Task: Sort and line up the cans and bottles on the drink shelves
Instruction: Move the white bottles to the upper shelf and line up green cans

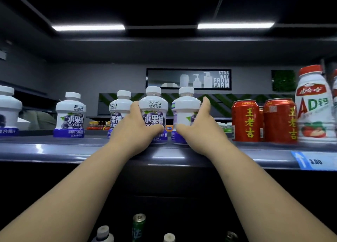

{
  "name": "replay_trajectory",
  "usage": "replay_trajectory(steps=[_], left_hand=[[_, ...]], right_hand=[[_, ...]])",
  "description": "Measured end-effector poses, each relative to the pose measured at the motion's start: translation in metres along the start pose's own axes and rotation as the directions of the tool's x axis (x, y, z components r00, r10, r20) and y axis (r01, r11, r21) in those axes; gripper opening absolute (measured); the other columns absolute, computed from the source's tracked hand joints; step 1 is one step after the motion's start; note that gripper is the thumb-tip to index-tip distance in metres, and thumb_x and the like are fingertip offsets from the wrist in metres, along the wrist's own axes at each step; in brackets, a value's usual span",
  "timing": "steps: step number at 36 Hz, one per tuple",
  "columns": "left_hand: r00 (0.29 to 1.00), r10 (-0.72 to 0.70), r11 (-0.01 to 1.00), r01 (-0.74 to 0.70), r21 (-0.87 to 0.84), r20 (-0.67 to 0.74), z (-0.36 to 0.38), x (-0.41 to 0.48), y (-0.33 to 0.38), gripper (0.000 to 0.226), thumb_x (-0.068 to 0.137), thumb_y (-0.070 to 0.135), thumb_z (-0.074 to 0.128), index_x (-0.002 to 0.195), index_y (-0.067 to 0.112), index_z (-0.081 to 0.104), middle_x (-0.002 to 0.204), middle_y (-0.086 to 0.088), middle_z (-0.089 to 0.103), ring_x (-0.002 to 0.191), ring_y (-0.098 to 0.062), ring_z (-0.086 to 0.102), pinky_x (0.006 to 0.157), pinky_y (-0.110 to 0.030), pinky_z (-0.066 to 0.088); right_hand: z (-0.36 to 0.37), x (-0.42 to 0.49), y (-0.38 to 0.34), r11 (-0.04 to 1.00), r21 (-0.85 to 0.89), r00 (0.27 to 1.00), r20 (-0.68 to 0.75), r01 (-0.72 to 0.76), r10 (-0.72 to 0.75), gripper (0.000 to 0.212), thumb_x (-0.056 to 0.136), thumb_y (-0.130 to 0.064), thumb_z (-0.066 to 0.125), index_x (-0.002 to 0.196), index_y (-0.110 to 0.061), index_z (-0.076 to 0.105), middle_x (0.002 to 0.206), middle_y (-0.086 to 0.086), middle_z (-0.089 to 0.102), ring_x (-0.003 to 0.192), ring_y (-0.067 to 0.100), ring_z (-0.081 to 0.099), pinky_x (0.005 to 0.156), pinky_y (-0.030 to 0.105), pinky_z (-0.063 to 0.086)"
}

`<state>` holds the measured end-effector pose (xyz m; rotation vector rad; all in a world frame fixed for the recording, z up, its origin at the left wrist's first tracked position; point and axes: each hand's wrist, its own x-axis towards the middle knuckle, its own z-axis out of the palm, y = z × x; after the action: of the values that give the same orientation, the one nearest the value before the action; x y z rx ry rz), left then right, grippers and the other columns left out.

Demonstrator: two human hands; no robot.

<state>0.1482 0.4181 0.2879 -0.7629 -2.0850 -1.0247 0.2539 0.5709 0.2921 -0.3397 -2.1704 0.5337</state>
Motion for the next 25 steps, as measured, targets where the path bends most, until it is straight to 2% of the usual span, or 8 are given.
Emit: replay_trajectory(steps=[2,4,6,8,10,15,20,25], left_hand=[[1.0,0.006,0.999,-0.005,0.047,-0.028,0.001,-0.001,0.001,0.071,0.079,0.051,0.067,0.132,0.021,0.03,0.114,-0.004,0.061,0.094,-0.029,0.055,0.075,-0.04,0.046],[0.999,0.015,0.998,-0.012,0.057,-0.041,0.002,-0.002,0.001,0.073,0.079,0.051,0.065,0.134,0.02,0.029,0.112,-0.005,0.061,0.095,-0.031,0.056,0.075,-0.04,0.047],[0.999,0.014,0.998,-0.012,0.062,-0.041,0.002,-0.003,0.001,0.075,0.079,0.05,0.065,0.136,0.019,0.028,0.113,-0.006,0.061,0.093,-0.031,0.055,0.075,-0.04,0.046],[0.999,0.012,0.997,-0.009,0.072,-0.044,0.002,-0.004,0.002,0.077,0.079,0.05,0.065,0.138,0.018,0.027,0.114,-0.008,0.061,0.093,-0.031,0.054,0.074,-0.04,0.045],[0.999,0.015,0.996,-0.011,0.086,-0.052,0.002,-0.005,0.002,0.078,0.08,0.051,0.064,0.139,0.018,0.025,0.115,-0.01,0.062,0.096,-0.034,0.056,0.076,-0.041,0.046],[0.998,0.013,0.995,-0.007,0.1,-0.057,0.002,-0.006,0.003,0.08,0.08,0.051,0.063,0.141,0.019,0.024,0.113,-0.012,0.063,0.097,-0.036,0.059,0.076,-0.042,0.048],[0.998,0.018,0.99,-0.01,0.138,-0.061,0.004,-0.006,0.002,0.086,0.082,0.053,0.06,0.148,0.018,0.017,0.119,-0.014,0.062,0.102,-0.037,0.058,0.078,-0.043,0.047],[0.997,0.016,0.98,0.001,0.201,-0.08,0.007,-0.009,0.002,0.098,0.084,0.06,0.054,0.156,0.022,0.001,0.133,-0.013,0.057,0.115,-0.036,0.057,0.084,-0.043,0.044]], right_hand=[[0.0,-0.003,0.0,1.0,0.008,0.999,-0.032,0.019,-0.018,0.117,0.075,-0.065,0.073,0.154,-0.023,-0.003,0.147,0.006,0.046,0.127,0.031,0.052,0.1,0.044,0.047],[0.0,-0.007,-0.001,0.999,-0.015,0.998,-0.06,0.03,-0.031,0.12,0.066,-0.075,0.073,0.15,-0.021,0.006,0.148,0.007,0.043,0.132,0.03,0.048,0.1,0.042,0.044],[0.001,-0.008,-0.003,0.999,-0.04,0.997,-0.065,0.028,-0.031,0.119,0.072,-0.074,0.068,0.153,-0.02,0.001,0.148,0.008,0.043,0.131,0.032,0.049,0.096,0.042,0.043],[0.002,-0.007,-0.003,0.997,-0.078,0.998,-0.054,0.024,-0.028,0.11,0.084,-0.063,0.059,0.157,-0.021,-0.012,0.146,0.009,0.048,0.124,0.033,0.053,0.087,0.041,0.043],[0.002,-0.007,-0.002,0.994,-0.106,0.998,-0.044,0.034,-0.039,0.107,0.087,-0.055,0.056,0.157,-0.022,-0.018,0.138,0.007,0.055,0.115,0.033,0.057,0.08,0.039,0.044],[0.001,-0.009,0.0,0.995,-0.076,0.994,-0.085,0.063,-0.069,0.118,0.068,-0.073,0.075,0.15,-0.021,0.009,0.146,0.007,0.045,0.13,0.03,0.05,0.098,0.042,0.044],[0.005,-0.009,-0.001,0.989,-0.125,0.991,-0.102,0.075,-0.088,0.115,0.07,-0.076,0.069,0.15,-0.018,0.011,0.146,0.009,0.045,0.131,0.032,0.048,0.096,0.042,0.042],[0.01,-0.013,-0.001,0.974,-0.177,0.961,-0.211,0.143,-0.179,0.11,0.075,-0.067,0.068,0.155,-0.016,0.012,0.15,0.008,0.037,0.14,0.029,0.032,0.111,0.044,0.032]])
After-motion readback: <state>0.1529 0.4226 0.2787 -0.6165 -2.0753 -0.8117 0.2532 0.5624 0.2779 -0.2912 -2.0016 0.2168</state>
